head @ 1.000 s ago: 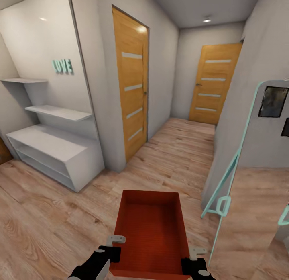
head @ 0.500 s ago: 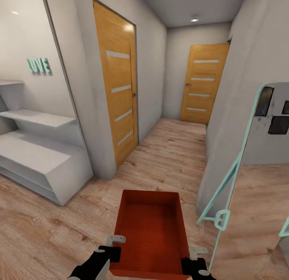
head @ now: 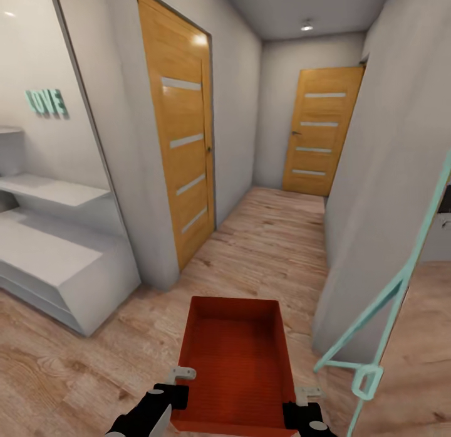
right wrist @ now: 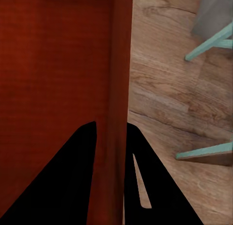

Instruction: Move the two storage containers from the living room to the garage. In the garage, place one container on the floor and stack the other container on top of it (either order is fine).

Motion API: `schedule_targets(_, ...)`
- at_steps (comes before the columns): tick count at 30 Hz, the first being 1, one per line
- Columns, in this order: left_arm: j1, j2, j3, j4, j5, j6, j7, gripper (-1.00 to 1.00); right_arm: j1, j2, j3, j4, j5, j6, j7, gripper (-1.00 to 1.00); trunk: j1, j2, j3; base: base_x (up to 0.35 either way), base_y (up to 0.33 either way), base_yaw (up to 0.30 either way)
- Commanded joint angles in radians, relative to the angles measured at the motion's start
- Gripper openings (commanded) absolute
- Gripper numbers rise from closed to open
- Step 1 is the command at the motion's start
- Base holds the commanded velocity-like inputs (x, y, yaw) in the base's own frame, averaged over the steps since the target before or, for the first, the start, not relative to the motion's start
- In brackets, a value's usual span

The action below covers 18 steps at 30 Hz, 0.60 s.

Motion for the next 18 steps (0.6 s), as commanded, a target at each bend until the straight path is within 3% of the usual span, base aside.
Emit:
schedule_targets(1,0.000,0.000,-0.018,0.001,0.006,0.006,0.008,-1.00,-0.001,-0.004,-0.004,0.001,-0.004,-0.007,-0.014,-1.00,0.001,-0.001,-0.001,0.323,0.000,0.000)
schedule_targets(18,0.000,0.000,-0.018,0.001,0.006,0.006,0.008,-1.00,-0.001,-0.004,-0.004,0.001,-0.004,-0.008,-0.014,-1.00,0.001,-0.001,-0.001,0.323,0.000,0.000)
